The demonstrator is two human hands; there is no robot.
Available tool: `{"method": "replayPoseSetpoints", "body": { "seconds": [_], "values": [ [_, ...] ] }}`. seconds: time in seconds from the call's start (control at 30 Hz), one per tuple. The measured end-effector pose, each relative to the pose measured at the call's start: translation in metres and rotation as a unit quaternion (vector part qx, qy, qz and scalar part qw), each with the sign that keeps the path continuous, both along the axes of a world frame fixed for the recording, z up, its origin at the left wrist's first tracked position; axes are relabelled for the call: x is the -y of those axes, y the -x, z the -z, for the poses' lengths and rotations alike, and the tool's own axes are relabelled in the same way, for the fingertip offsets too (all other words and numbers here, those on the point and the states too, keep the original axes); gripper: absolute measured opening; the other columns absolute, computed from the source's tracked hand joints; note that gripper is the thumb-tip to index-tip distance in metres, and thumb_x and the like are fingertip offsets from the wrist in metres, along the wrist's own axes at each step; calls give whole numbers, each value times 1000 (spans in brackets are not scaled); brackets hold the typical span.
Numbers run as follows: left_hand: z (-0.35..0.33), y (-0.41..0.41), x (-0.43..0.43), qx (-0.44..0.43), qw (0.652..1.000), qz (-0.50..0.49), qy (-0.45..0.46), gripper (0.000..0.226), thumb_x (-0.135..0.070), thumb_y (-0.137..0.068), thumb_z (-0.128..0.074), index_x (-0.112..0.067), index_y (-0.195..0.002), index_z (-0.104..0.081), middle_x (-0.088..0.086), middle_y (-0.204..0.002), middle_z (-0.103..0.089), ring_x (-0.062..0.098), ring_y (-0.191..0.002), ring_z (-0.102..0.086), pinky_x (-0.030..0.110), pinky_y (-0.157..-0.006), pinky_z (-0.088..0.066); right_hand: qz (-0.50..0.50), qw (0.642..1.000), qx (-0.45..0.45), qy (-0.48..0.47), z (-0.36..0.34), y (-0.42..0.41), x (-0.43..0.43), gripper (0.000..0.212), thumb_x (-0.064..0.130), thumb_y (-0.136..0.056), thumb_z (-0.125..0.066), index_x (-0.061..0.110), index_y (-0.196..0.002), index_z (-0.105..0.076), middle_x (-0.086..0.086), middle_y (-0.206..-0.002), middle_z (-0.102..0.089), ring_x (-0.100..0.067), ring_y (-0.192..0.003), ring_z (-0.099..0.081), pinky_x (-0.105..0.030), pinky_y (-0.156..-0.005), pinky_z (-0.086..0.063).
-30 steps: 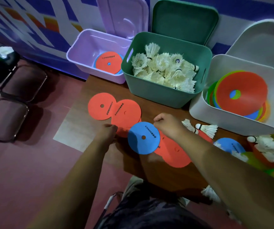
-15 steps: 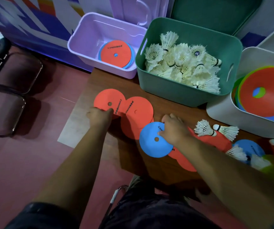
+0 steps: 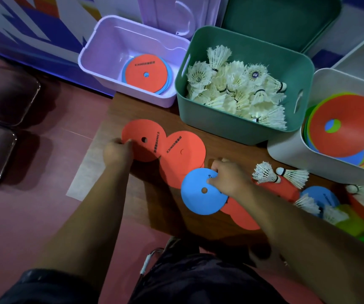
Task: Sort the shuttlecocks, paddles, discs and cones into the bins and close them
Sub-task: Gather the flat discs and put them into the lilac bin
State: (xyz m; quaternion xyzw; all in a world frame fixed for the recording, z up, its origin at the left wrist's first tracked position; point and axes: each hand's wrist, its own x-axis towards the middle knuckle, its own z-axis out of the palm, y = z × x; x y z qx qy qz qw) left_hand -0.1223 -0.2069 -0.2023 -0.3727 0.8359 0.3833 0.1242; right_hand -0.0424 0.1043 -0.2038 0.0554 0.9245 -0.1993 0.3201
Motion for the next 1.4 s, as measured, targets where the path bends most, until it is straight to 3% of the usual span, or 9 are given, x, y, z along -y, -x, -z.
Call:
{"method": "replayPoseSetpoints", "body": {
  "seconds": [0.1,0.33,0.47,0.6,0.73,0.93,1.07,1.23,1.4],
  "values": [
    [-11,-4,0,-31,1000,4,-6,39,-46,-91,-60,-16,-112,-74,8,-100,-75,32,-96,-71,51,-90,-60,47,997,8,63,-12,1,-2,14,31,-94,-72,21,-88,-63,0,-83,-69,-20,-76,-67,-32,-61,-44],
    [-60,-20,-8,-105,986,-62,-111,29,-43,-103,-58,-19,-104,-74,-2,-98,-75,15,-91,-71,35,-78,-57,117,967,10,225,-76,29,17,14,27,-94,-75,16,-86,-70,3,-65,-64,-11,-54,-59,-29,-52,-48],
    [-85,-21,-3,-127,973,-100,-165,23,-43,-102,-60,-33,-82,-63,-8,-87,-72,16,-87,-71,41,-80,-60,155,941,-47,297,-126,57,36,17,24,-97,-73,9,-91,-70,-6,-62,-66,-19,-47,-58,-29,-47,-48],
    [-106,-21,4,-147,961,-123,-200,26,-39,-98,-64,-20,-82,-68,0,-77,-73,26,-76,-67,40,-71,-56,210,895,-136,368,-159,102,59,16,26,-99,-72,11,-93,-71,-17,-61,-62,-25,-45,-54,-31,-46,-46],
    [-126,-20,9,-155,949,-143,-233,25,-34,-100,-66,-17,-82,-69,3,-76,-68,24,-71,-62,37,-71,-53,284,848,-119,431,-180,151,85,19,19,-105,-63,10,-121,-65,-15,-96,-71,-20,-57,-67,-33,-54,-57],
    [-144,-6,10,-163,933,-133,-292,20,-31,-99,-68,-16,-85,-69,9,-80,-63,26,-76,-61,37,-73,-56,252,899,-65,353,-175,151,85,12,16,-102,-58,9,-103,-67,-11,-93,-77,-15,-58,-65,-30,-55,-51],
    [-157,16,5,-180,909,-147,-346,15,-28,-99,-70,-19,-87,-69,-6,-60,-65,11,-56,-61,33,-72,-55,235,919,-63,309,-164,116,71,14,19,-103,-58,12,-99,-70,-4,-85,-78,-17,-62,-67,-32,-58,-55],
    [-165,53,-6,-255,863,-143,-411,37,-15,-103,-65,-2,-137,-59,6,-92,-76,13,-80,-77,32,-83,-61,209,936,-44,278,-150,79,48,17,23,-101,-57,18,-95,-72,-1,-83,-79,-18,-66,-70,-35,-62,-56],
    [-123,44,-26,-191,933,-72,-298,9,-10,-88,-64,-18,-90,-67,12,-90,-65,23,-86,-63,38,-78,-50,186,948,-19,258,-142,47,27,18,22,-103,-56,15,-100,-72,1,-83,-79,-14,-65,-68,-33,-61,-53]
  ]
}}
